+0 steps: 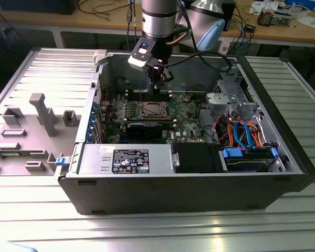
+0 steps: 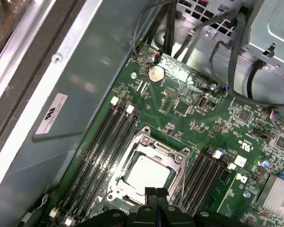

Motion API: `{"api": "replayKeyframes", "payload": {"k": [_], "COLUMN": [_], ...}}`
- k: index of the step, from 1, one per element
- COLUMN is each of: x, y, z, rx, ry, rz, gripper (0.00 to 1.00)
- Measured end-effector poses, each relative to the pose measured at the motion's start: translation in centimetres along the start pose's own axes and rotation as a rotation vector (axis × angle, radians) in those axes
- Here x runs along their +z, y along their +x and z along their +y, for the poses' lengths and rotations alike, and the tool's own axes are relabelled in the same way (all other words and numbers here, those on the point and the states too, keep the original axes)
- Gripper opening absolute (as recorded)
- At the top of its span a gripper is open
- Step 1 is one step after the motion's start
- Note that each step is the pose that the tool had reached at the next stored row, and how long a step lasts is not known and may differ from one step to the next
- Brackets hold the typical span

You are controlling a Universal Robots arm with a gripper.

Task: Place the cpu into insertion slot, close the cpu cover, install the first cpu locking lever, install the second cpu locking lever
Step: 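Install the first cpu locking lever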

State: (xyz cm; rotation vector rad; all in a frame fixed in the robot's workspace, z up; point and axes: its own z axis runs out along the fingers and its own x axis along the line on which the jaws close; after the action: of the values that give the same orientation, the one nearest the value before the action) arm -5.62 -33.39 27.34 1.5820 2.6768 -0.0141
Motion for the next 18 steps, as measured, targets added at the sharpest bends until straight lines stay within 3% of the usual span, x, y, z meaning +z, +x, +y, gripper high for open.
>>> {"api": "replayKeyframes", "payload": {"k": [1,4,7,18], "x": [-0.01,-0.02,-0.01,-0.01], "y": [0.0,0.0,0.0,0.0], "z": [0.0,0.0,0.0,0.0], "rx": [-0.011,-0.107,-0.165,-0.341], "ry": [-0.0006,-0.0033,-0.0054,-0.011], "rz": [0.0002,0.0009,0.0014,0.0029], "gripper": [0.11,0.11,0.11,0.11]}}
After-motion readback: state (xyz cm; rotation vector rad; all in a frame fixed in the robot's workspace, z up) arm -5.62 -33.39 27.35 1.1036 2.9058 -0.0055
